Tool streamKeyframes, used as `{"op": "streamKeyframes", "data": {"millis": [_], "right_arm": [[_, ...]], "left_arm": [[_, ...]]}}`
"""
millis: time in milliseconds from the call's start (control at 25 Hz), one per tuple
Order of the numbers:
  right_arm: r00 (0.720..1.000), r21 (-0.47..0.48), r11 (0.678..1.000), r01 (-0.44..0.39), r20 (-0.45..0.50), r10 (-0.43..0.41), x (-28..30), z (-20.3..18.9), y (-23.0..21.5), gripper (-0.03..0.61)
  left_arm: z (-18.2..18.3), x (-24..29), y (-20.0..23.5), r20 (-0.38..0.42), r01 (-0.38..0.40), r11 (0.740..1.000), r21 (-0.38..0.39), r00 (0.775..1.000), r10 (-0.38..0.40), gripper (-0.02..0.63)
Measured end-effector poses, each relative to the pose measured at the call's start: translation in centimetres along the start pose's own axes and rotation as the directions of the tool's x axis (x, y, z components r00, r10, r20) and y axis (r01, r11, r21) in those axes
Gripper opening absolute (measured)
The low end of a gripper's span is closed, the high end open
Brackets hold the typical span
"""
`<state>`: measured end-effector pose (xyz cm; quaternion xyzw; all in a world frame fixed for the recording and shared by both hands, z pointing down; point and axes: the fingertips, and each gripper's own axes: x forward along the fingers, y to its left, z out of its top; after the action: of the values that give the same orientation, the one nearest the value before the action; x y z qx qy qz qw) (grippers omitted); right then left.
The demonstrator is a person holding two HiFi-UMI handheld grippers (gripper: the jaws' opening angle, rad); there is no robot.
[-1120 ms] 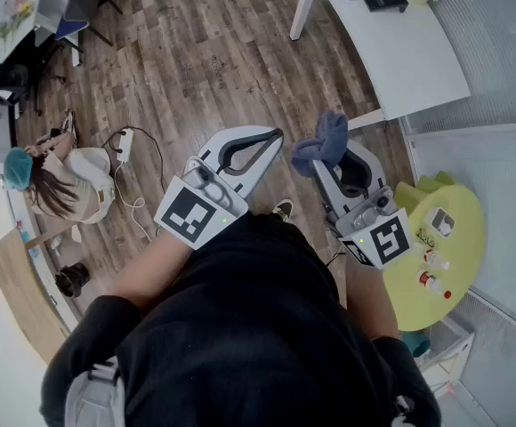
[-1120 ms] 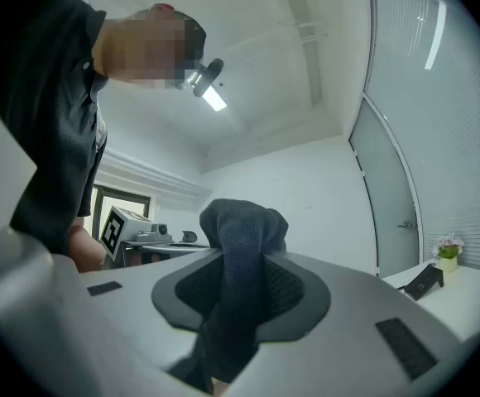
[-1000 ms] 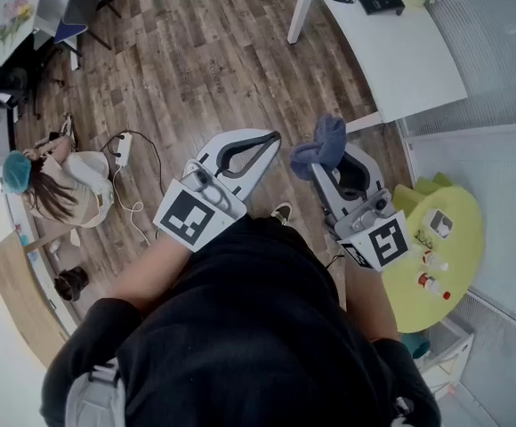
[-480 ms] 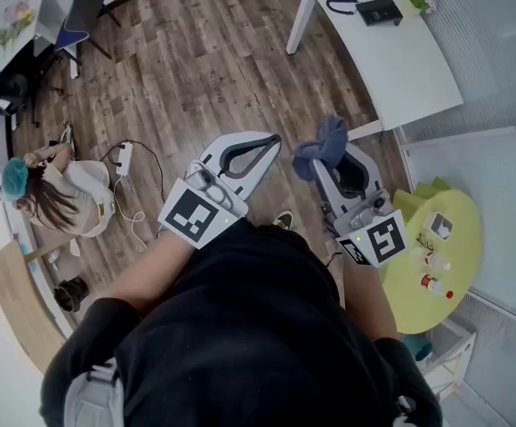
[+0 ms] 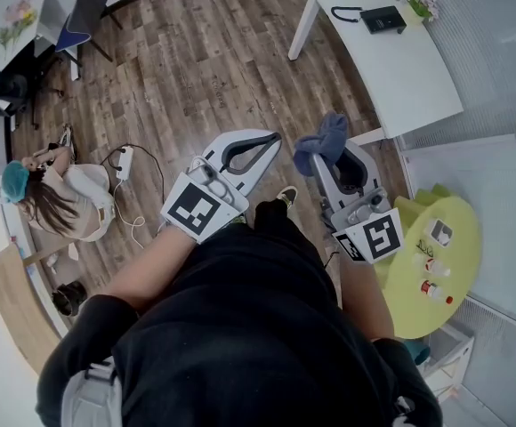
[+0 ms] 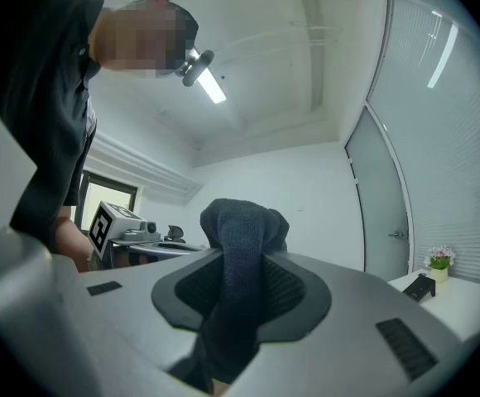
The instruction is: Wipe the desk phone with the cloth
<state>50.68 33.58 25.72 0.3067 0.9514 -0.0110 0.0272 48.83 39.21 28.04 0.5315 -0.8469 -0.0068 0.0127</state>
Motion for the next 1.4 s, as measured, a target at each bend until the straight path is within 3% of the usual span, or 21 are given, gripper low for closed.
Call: {"op": "streamKeyframes", "data": {"millis": [840,1040,1240,1400], "right_arm": [[0.991,0.013,0.992,-0.129,0.022,0.129,3.6,-1.0,-17.8,0.118],[0.993,0.021,0.993,-0.119,0.02,0.119,3.4,-1.2,-20.0,0.118],[0.996,0.026,0.996,-0.087,0.027,0.087,3.5,-1.2,-22.5,0.118],[0.998,0.027,0.997,-0.067,0.014,0.067,5.0,-1.6,-23.7,0.118]], "left_arm": [[0.9,17.6,6.7,-0.018,-0.087,0.996,0.033,0.996,0.088,0.011],[0.9,19.2,7.1,-0.03,-0.104,0.994,0.021,0.994,0.105,0.011],[1.1,21.3,7.9,-0.031,-0.084,0.995,0.061,0.996,0.086,0.011],[0.9,22.3,10.1,-0.023,-0.075,0.996,0.036,0.997,0.076,0.011]]}}
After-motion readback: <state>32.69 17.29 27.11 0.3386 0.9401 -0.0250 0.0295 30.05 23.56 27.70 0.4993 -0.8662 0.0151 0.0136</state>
